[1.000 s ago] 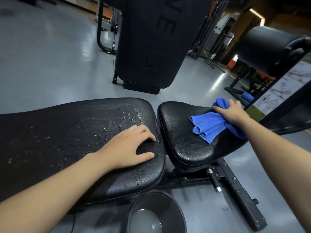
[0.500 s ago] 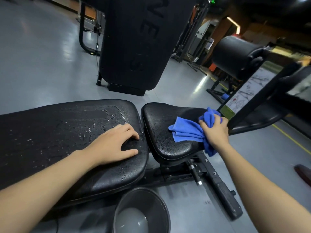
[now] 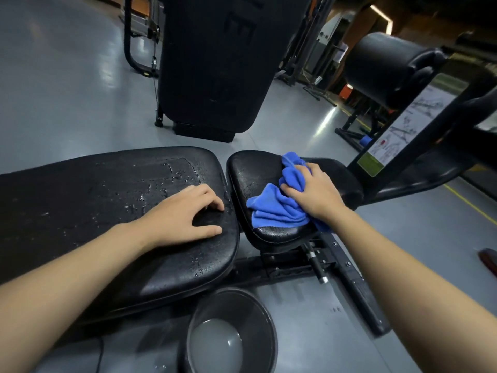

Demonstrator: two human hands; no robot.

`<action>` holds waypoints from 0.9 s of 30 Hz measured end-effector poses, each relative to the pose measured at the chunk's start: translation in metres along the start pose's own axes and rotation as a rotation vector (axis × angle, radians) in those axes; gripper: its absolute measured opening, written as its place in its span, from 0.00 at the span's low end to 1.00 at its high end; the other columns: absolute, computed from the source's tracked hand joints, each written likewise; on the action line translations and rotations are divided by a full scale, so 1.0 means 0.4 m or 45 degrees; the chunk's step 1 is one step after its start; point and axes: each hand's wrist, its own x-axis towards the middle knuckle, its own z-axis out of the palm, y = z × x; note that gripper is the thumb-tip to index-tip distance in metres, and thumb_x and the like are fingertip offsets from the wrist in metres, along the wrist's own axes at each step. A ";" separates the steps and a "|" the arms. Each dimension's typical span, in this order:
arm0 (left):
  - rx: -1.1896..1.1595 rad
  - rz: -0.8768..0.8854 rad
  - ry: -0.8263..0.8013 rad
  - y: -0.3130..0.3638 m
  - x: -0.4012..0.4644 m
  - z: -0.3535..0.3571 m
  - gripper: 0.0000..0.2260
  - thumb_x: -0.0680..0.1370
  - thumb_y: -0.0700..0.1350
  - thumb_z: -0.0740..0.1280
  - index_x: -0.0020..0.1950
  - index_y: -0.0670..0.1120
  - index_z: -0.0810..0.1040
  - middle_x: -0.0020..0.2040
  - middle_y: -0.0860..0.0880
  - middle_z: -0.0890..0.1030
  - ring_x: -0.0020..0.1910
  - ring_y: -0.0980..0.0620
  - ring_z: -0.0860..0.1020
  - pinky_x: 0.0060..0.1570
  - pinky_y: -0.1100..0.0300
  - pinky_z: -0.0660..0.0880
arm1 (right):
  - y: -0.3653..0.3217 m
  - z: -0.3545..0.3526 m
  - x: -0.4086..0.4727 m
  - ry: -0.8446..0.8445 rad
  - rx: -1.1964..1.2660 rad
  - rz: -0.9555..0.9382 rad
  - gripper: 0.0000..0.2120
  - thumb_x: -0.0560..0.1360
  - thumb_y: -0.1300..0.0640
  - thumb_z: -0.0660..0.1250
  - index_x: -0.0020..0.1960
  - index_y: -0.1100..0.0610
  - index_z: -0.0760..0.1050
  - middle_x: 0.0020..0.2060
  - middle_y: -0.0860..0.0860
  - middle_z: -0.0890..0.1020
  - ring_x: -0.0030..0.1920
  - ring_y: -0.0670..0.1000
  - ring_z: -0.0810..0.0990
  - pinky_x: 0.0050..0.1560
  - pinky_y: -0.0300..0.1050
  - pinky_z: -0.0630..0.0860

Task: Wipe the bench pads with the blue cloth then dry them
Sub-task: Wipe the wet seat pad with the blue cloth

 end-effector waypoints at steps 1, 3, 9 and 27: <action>-0.007 -0.001 -0.003 -0.001 0.001 0.000 0.17 0.74 0.64 0.67 0.61 0.62 0.72 0.57 0.64 0.70 0.59 0.61 0.69 0.55 0.63 0.67 | -0.011 0.002 0.026 -0.013 -0.006 -0.015 0.31 0.73 0.34 0.64 0.71 0.48 0.70 0.72 0.54 0.68 0.67 0.58 0.71 0.69 0.53 0.66; -0.010 -0.004 -0.007 -0.002 0.000 0.000 0.18 0.73 0.66 0.66 0.60 0.62 0.72 0.57 0.64 0.70 0.59 0.61 0.69 0.55 0.63 0.67 | -0.033 0.005 0.074 -0.060 -0.026 -0.037 0.31 0.74 0.33 0.63 0.71 0.49 0.69 0.72 0.54 0.68 0.68 0.58 0.71 0.69 0.53 0.66; 0.008 -0.023 0.000 0.007 -0.008 -0.002 0.19 0.73 0.66 0.64 0.62 0.61 0.72 0.58 0.63 0.70 0.59 0.60 0.69 0.56 0.62 0.67 | -0.083 0.014 0.142 -0.133 -0.039 -0.053 0.28 0.73 0.32 0.62 0.66 0.48 0.71 0.64 0.51 0.72 0.60 0.55 0.75 0.62 0.50 0.70; 0.053 -0.057 0.012 0.028 -0.030 -0.008 0.20 0.76 0.62 0.67 0.67 0.63 0.71 0.61 0.63 0.68 0.61 0.60 0.67 0.59 0.61 0.66 | 0.043 -0.046 -0.040 -0.148 0.021 -0.326 0.30 0.74 0.41 0.70 0.73 0.47 0.68 0.71 0.47 0.68 0.66 0.53 0.73 0.63 0.45 0.67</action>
